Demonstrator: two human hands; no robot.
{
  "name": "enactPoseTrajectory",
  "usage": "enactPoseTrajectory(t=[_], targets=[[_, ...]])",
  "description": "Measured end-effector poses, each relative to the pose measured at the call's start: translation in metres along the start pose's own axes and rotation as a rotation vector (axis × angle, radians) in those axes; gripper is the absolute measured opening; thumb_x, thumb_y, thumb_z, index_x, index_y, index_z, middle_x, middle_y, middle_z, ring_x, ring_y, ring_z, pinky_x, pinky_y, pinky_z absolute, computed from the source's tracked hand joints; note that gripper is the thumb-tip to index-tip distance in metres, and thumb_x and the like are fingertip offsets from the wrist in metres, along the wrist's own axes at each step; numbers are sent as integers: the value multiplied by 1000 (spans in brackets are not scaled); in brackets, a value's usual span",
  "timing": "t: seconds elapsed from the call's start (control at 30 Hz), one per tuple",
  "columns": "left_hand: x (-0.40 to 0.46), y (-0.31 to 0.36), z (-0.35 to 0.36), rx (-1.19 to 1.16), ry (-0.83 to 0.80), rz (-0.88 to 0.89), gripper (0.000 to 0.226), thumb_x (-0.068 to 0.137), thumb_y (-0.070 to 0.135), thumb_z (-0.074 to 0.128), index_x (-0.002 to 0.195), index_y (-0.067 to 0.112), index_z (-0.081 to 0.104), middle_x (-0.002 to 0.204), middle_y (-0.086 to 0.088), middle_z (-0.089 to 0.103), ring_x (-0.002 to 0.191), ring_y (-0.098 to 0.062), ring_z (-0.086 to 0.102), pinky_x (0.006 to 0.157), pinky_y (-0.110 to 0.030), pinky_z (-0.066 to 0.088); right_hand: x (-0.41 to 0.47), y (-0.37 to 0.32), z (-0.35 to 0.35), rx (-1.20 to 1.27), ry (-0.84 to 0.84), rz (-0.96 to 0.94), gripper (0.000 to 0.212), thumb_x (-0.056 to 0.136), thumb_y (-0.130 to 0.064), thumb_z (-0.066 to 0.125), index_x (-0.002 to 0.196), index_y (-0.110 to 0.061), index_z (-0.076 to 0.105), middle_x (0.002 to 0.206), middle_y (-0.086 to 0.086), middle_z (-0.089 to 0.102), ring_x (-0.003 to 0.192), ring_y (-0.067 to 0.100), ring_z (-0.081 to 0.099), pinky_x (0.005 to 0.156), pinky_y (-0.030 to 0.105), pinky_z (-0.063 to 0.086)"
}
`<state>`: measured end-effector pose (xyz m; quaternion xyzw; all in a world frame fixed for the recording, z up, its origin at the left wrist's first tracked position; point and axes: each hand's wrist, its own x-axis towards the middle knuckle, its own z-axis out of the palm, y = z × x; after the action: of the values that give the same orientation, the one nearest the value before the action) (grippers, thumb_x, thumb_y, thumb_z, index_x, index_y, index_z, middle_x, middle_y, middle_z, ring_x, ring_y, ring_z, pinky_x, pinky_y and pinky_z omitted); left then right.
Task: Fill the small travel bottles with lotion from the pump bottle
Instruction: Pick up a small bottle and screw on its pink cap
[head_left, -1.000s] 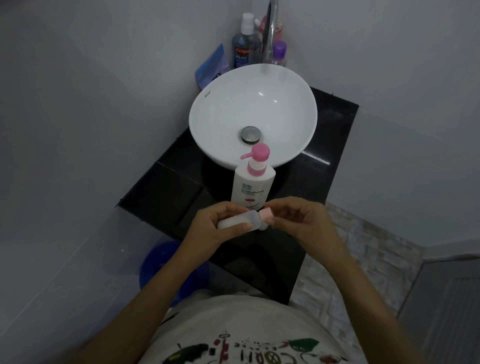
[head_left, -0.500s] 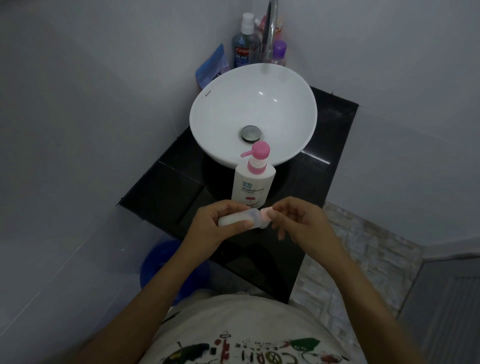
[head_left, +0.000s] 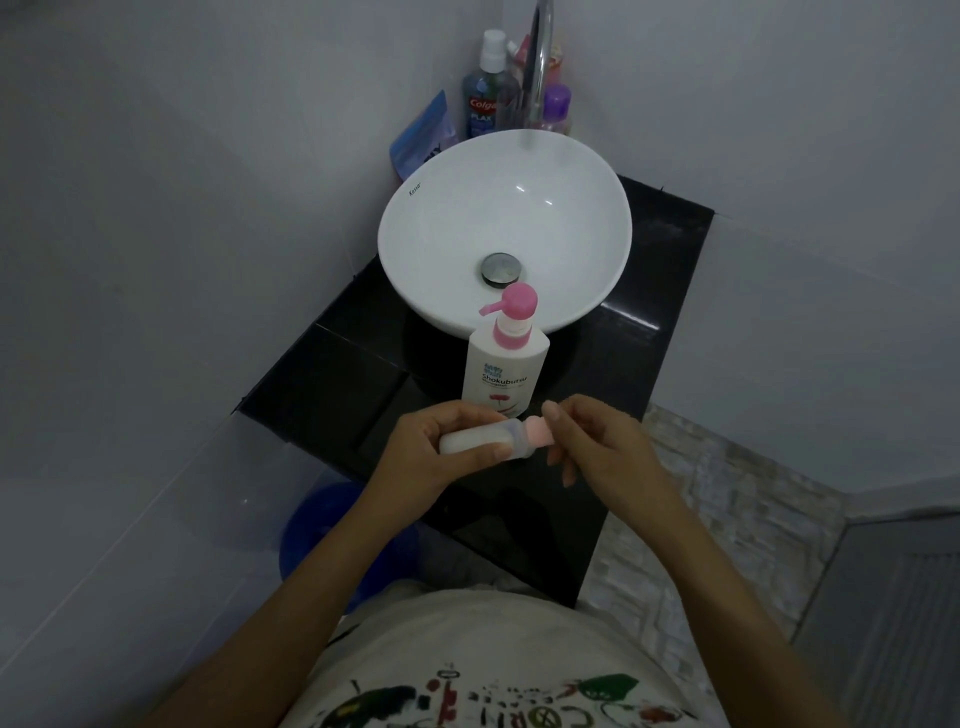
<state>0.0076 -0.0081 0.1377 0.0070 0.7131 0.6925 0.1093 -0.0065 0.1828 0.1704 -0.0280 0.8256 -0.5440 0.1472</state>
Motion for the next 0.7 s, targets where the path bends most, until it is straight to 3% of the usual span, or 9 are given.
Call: enactPoseTrajectory(t=[0.07, 0.13, 0.2, 0.27, 0.33, 0.43, 0.53, 0.6, 0.7], targets=[[0, 1, 0, -7, 5, -5, 31, 68, 26, 74, 98, 17, 71, 99, 0, 72, 97, -12, 66, 79, -23, 55, -1, 1, -6, 65, -68, -30, 19, 88, -29, 57, 100, -15, 61, 82, 2, 66, 60, 7, 60, 53, 11, 44], [-1, 1, -1, -4, 8, -13, 30, 70, 21, 74, 99, 15, 71, 100, 1, 71, 96, -10, 66, 79, -22, 56, -1, 4, -9, 48, -101, -52, 14, 87, -15, 61, 101, -14, 62, 86, 5, 67, 63, 11, 62, 54, 11, 44], [-1, 1, 0, -2, 5, -17, 26, 73, 13, 74, 99, 14, 70, 100, 0, 71, 95, -9, 66, 77, -21, 56, -1, 5, -5, 26, -61, -20, 7, 88, -20, 61, 90, -14, 65, 74, 3, 67, 54, 6, 59, 51, 10, 43], [-2, 1, 0, 0, -1, -17, 24, 74, 11, 74, 98, 15, 70, 100, 0, 71, 95, -9, 66, 77, -21, 56, -1, 5, 0, 6, -6, 18, 17, 89, -31, 57, 79, -19, 64, 66, 1, 65, 49, 5, 56, 49, 11, 42], [-2, 1, 1, -5, 2, -16, 24, 74, 11, 74, 97, 15, 71, 98, 1, 71, 94, -8, 66, 77, -21, 55, -3, 5, -1, 61, -18, 6, 18, 88, -34, 54, 88, -19, 64, 72, 2, 66, 54, 9, 58, 49, 11, 41], [-3, 2, 1, -7, 6, -11, 26, 72, 17, 74, 97, 16, 71, 98, 1, 72, 95, -10, 66, 78, -22, 56, -5, 4, -7, 93, -106, -45, 18, 88, -20, 60, 105, -15, 62, 89, 5, 68, 66, 12, 63, 53, 10, 44], [-3, 1, 0, 0, 7, -9, 29, 70, 22, 74, 98, 17, 72, 99, 0, 72, 97, -11, 66, 78, -23, 56, -5, 4, -5, 35, -85, -8, 9, 87, -23, 61, 90, -16, 66, 73, -2, 67, 55, 4, 59, 50, 8, 42], [-4, 1, 0, -2, 6, -12, 31, 68, 25, 74, 98, 17, 71, 100, -1, 71, 97, -12, 66, 78, -24, 56, -4, 5, -2, 4, -44, 11, 15, 88, -31, 58, 84, -19, 66, 68, -2, 66, 52, 4, 57, 50, 9, 41], [-4, 1, 1, -10, 7, -15, 34, 68, 26, 73, 100, 14, 71, 100, -1, 72, 97, -12, 67, 78, -23, 56, -5, 6, -5, 52, -59, -32, 17, 88, -24, 58, 103, -17, 64, 83, 4, 68, 61, 10, 62, 53, 11, 44]])
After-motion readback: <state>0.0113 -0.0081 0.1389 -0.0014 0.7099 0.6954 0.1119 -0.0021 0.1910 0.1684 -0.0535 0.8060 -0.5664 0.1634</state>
